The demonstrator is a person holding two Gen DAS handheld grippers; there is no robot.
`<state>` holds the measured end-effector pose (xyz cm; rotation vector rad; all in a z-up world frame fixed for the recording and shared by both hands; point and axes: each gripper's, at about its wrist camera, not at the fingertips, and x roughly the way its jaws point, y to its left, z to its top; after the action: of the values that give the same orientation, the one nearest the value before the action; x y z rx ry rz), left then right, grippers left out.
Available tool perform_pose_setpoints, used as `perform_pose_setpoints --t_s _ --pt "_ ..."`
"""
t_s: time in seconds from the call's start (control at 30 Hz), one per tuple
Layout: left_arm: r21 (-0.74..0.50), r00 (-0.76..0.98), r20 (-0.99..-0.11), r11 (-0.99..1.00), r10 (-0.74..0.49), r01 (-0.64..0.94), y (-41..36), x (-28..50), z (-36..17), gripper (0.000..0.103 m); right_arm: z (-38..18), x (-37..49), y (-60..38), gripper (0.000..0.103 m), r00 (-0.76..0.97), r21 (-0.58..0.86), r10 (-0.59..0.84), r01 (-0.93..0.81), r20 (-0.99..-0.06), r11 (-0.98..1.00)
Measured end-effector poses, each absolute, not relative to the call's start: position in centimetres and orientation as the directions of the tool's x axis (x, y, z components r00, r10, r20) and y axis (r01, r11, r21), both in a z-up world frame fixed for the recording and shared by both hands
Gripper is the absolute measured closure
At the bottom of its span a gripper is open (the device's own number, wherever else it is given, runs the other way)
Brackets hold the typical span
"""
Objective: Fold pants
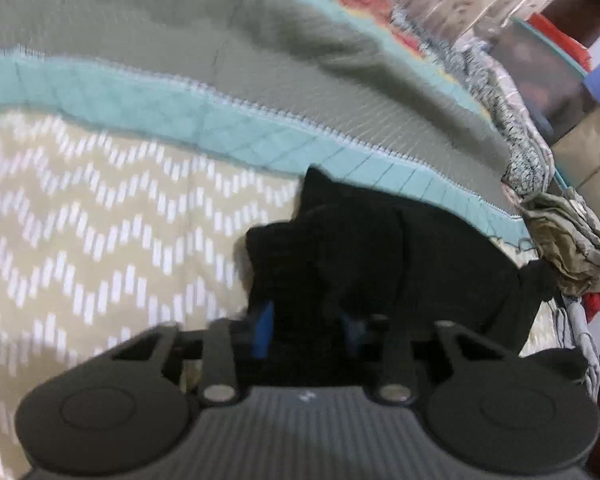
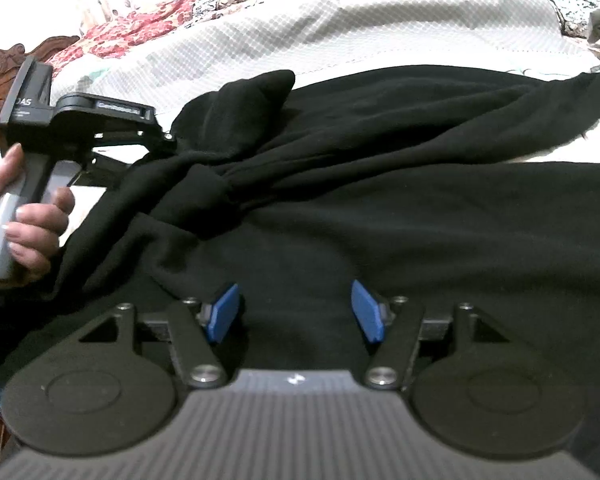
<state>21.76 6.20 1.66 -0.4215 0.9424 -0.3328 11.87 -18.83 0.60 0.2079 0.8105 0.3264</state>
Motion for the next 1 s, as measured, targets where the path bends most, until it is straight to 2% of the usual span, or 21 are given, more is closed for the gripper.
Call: perform_pose_setpoints --t_s 0.13,0.23,0.3,0.33,0.37,0.4,0.47,0.5,0.57,0.63,0.7,0.77,0.87,1.0 --pt "-0.416 0.692 -0.64 0.908 -0.334 0.053 9.0 20.0 6.1 0.084 0.9 12.3 -19.3 0.038 0.634 0.33 0.37 -0.186 -0.679 0.925" --pt "-0.291 0.808 -0.575 0.955 -0.128 -0.056 13.1 19.1 10.0 0.089 0.9 12.2 -19.7 0.038 0.643 0.367 0.379 -0.16 -0.666 0.916" --pt "-0.191 0.81 -0.581 0.954 0.078 -0.229 16.2 19.7 11.8 0.083 0.8 12.1 -19.4 0.038 0.646 0.354 0.372 -0.164 -0.667 0.921" --pt "-0.157 0.797 -0.587 0.946 0.141 -0.283 17.4 20.1 12.2 0.078 0.8 12.0 -19.1 0.038 0.646 0.341 0.365 -0.169 -0.67 0.925" --pt "-0.121 0.776 -0.602 0.94 0.187 -0.32 18.8 20.3 12.3 0.069 0.8 12.1 -18.9 0.038 0.646 0.33 0.36 -0.172 -0.674 0.928" --pt "-0.114 0.76 -0.617 0.932 0.204 -0.343 19.9 20.2 12.3 0.068 0.9 12.1 -18.7 0.038 0.644 0.321 0.355 -0.175 -0.678 0.931" --pt "-0.184 0.766 -0.622 0.92 0.163 -0.345 22.6 18.3 12.4 0.064 1.1 12.1 -18.7 0.038 0.639 0.32 0.356 -0.177 -0.682 0.931" --pt "-0.232 0.777 -0.618 0.915 0.122 -0.328 23.9 16.7 12.2 0.053 1.2 12.2 -18.8 0.038 0.636 0.33 0.363 -0.175 -0.681 0.928" --pt "-0.285 0.78 -0.623 0.911 0.061 -0.299 25.1 14.0 11.4 0.038 1.4 12.2 -19.1 0.038 0.63 0.354 0.379 -0.171 -0.678 0.919" --pt "-0.314 0.769 -0.639 0.914 -0.004 -0.257 26.0 10.7 10.0 0.029 1.6 12.0 -18.8 0.038 0.625 0.366 0.393 -0.178 -0.675 0.913" --pt "-0.327 0.733 -0.678 0.916 -0.057 -0.232 26.2 8.4 8.5 0.01 1.9 11.8 -18.2 0.038 0.619 0.363 0.402 -0.195 -0.674 0.911" --pt "-0.363 0.702 -0.703 0.907 -0.116 -0.214 26.0 6.1 6.9 0.009 2.2 11.5 -17.3 0.038 0.615 0.362 0.414 -0.216 -0.671 0.907" --pt "-0.489 0.677 -0.699 0.845 -0.232 -0.216 25.9 3.5 4.2 0.0 2.7 10.9 -16.0 0.038 0.612 0.35 0.432 -0.257 -0.662 0.901" --pt "-0.576 0.644 -0.699 0.778 -0.311 -0.249 24.3 3.0 0.9 0.002 3.4 10.2 -14.1 0.038 0.599 0.345 0.446 -0.283 -0.665 0.895"
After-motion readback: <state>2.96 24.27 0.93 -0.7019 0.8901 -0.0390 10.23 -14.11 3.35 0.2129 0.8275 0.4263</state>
